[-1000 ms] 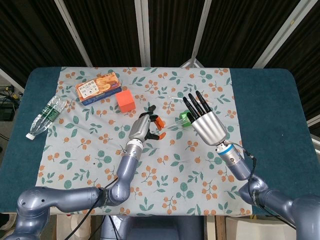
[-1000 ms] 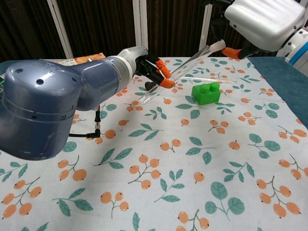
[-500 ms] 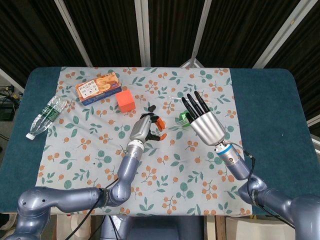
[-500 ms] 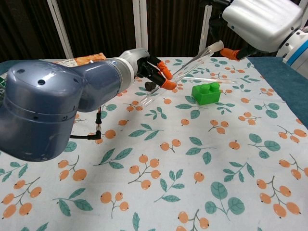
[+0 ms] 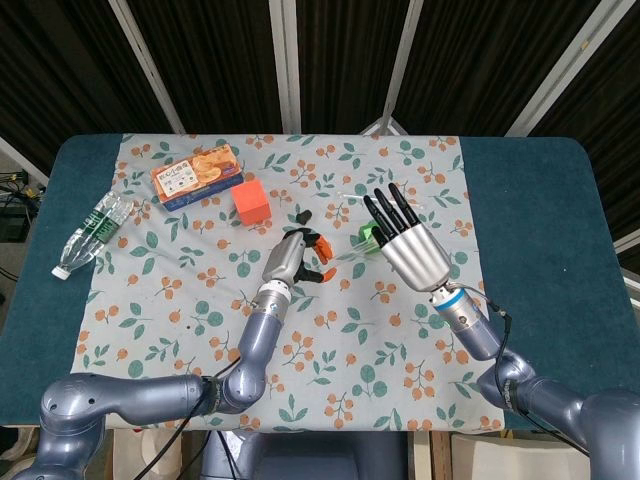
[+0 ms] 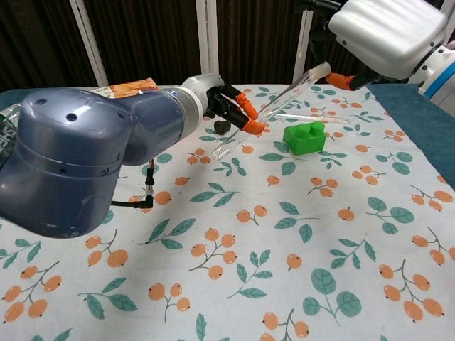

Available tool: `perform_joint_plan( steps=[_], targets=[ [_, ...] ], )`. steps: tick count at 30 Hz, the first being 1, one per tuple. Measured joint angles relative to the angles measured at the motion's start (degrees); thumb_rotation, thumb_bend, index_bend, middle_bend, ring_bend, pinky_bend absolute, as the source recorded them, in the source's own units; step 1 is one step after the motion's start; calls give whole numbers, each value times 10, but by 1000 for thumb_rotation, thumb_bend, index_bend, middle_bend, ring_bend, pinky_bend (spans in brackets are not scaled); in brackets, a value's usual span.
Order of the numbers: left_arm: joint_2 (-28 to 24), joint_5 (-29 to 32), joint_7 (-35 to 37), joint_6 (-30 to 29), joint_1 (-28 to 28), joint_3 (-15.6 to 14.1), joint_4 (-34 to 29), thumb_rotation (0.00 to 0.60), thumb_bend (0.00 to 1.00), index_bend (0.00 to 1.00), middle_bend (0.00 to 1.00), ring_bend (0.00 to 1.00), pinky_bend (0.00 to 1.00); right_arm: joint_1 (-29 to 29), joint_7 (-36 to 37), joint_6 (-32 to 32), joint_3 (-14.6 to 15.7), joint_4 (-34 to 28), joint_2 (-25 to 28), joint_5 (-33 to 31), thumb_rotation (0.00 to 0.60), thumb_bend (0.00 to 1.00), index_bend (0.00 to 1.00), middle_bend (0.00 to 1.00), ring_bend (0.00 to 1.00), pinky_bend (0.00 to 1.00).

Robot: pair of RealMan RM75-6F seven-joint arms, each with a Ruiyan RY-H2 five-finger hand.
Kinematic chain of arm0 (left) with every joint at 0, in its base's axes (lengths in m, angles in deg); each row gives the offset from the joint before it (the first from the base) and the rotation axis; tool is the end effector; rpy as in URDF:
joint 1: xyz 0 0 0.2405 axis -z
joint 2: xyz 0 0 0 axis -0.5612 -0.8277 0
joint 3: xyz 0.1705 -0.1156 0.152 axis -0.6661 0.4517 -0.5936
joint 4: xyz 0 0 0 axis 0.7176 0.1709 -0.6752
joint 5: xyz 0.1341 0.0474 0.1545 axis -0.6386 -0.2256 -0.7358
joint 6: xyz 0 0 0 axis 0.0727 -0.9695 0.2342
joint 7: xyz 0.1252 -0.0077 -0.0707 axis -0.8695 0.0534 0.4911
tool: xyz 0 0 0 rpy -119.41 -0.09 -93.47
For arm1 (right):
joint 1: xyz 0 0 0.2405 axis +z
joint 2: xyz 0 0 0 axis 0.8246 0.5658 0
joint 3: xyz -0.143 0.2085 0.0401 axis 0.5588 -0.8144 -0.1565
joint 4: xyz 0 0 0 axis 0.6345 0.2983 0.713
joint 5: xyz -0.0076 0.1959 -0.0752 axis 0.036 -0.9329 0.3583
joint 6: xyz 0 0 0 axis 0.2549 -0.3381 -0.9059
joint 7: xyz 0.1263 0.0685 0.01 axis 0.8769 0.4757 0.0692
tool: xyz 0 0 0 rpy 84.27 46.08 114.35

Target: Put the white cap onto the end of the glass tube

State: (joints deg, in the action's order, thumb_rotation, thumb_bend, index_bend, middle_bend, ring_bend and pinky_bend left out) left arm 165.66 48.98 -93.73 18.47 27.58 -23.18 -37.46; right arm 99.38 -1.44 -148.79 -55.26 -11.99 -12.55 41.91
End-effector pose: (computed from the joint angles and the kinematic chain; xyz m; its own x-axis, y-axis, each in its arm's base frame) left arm 0.0066 0.3757 -0.0840 -0.2824 0.3714 0.8845 0.9581 0.0622 0.2797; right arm -0.1429 -0.3746 0.0433 0.5913 0.5554 0.5847 -0.4067 -0.4207 0.8109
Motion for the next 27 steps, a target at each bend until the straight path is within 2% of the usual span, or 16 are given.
perform_joint_plan(
  steps=[27],
  targets=[
    [-3,21,-22,-7,13,3,-16,600,674,578,543,123,0,-1,-3,-5,6,-15,3,9,600,441,590,169,17,0]
  ],
)
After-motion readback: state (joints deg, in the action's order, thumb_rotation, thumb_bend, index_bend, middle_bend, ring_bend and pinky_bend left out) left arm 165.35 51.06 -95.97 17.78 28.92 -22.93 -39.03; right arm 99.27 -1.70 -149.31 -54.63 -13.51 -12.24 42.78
